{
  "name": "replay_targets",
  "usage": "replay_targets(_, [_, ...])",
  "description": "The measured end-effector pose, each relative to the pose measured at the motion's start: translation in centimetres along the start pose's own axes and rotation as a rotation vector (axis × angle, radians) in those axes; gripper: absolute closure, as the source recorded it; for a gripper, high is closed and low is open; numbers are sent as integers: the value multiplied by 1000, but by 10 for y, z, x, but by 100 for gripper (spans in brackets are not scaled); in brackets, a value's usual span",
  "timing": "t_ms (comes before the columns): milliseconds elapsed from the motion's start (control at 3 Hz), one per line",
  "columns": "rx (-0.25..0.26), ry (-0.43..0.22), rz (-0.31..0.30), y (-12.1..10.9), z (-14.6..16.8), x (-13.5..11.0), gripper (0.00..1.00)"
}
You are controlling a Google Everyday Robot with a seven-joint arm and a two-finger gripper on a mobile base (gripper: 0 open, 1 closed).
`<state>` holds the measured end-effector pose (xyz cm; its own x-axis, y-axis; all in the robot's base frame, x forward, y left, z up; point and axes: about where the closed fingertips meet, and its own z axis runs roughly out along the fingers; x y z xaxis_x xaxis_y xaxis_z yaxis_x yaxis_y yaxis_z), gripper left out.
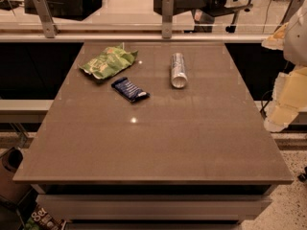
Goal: Place redbull can upright
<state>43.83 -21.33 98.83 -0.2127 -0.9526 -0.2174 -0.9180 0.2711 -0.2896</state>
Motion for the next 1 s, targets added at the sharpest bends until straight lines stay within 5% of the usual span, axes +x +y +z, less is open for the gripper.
replay_targets(1000, [56, -50, 85, -13, 0, 0, 0])
